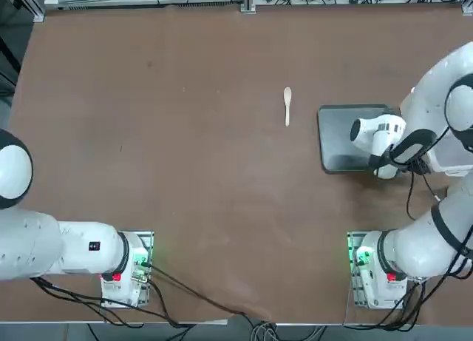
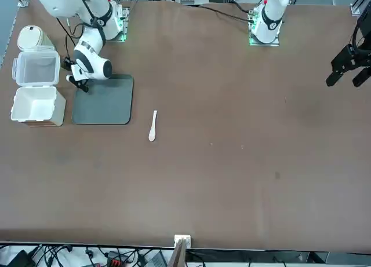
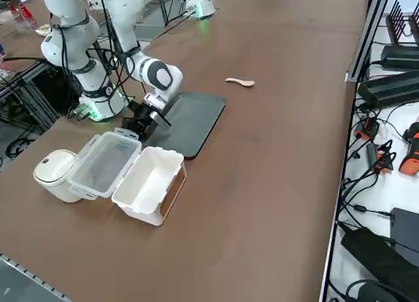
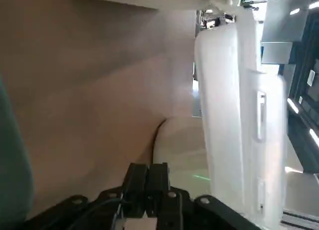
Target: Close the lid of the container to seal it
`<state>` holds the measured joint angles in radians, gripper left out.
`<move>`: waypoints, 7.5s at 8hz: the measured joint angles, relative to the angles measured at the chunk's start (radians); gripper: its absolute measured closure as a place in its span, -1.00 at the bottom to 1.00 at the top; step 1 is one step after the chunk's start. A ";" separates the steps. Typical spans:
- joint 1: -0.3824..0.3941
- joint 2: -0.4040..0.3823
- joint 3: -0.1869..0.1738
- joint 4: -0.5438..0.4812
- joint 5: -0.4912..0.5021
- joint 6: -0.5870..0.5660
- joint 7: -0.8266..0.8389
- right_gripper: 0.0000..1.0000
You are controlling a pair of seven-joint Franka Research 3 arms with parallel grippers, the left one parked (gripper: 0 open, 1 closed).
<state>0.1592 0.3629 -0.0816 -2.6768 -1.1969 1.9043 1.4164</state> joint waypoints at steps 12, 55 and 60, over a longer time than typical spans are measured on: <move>-0.003 0.002 -0.001 0.005 -0.031 -0.054 0.014 0.96; -0.526 -0.266 -0.018 0.402 0.672 0.617 -1.500 0.96; -0.526 -0.276 -0.008 0.412 0.736 0.538 -1.503 0.96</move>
<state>-0.3665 0.0866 -0.0901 -2.2646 -0.4612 2.4423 -0.0862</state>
